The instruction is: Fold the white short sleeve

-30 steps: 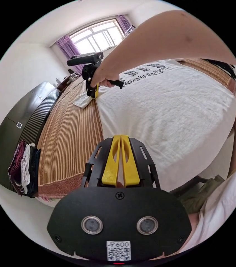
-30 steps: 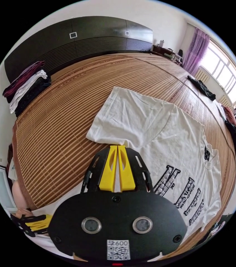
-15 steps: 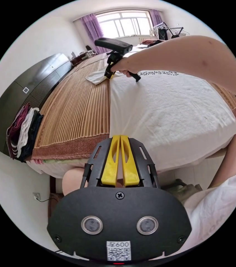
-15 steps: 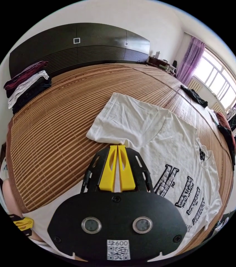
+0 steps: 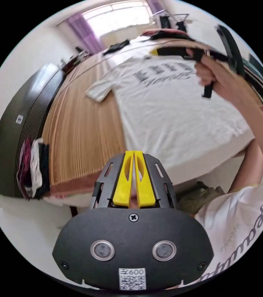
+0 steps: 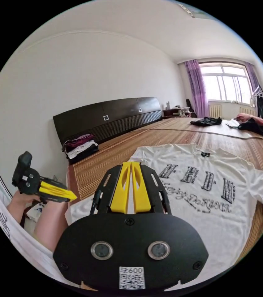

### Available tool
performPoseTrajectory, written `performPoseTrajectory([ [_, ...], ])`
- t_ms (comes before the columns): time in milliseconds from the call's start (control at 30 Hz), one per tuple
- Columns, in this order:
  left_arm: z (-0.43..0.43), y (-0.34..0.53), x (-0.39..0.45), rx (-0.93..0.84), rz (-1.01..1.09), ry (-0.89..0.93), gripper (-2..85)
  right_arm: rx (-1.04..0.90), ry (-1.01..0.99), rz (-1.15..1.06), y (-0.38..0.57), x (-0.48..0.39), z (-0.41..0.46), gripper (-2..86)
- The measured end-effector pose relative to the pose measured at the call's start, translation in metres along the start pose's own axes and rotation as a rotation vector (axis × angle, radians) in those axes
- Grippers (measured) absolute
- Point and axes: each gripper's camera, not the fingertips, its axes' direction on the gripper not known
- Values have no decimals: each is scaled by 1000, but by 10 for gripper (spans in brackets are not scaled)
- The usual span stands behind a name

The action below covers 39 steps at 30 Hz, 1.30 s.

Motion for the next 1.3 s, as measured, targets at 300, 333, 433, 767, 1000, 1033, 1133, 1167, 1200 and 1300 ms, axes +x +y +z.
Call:
performPoseTrajectory([
  [300, 24, -287, 247, 319, 322, 430, 2, -145, 474, 205, 95, 52, -200, -8],
  [333, 48, -327, 272, 280, 304, 400, 2, -146, 483, 229, 101, 54, -210, -8],
  [433, 110, -399, 325, 177, 265, 274, 3, -181, 506, 266, 106, 59, -213, -8],
  [767, 178, -444, 408, 134, 246, 142, 8, -191, 509, 301, 89, 69, -216, -8],
  [1000, 109, -426, 353, 402, -147, 31, 43, -191, 539, 282, 81, 57, -218, -8],
  [1033, 93, -420, 343, 432, -168, -9, 52, -196, 551, 272, 80, 54, -217, -8],
  [1133, 52, -388, 322, 497, -77, -71, 56, -200, 587, 245, 80, 42, -214, -9],
  [1167, 36, -362, 311, 540, -32, -116, 49, -203, 605, 231, 81, 37, -213, -9],
  [1200, 29, -348, 305, 557, -13, -142, 46, -208, 615, 223, 81, 34, -212, -9],
  [1300, 8, -270, 256, 504, 43, -208, 26, -234, 671, 179, 81, 19, -205, -9],
])
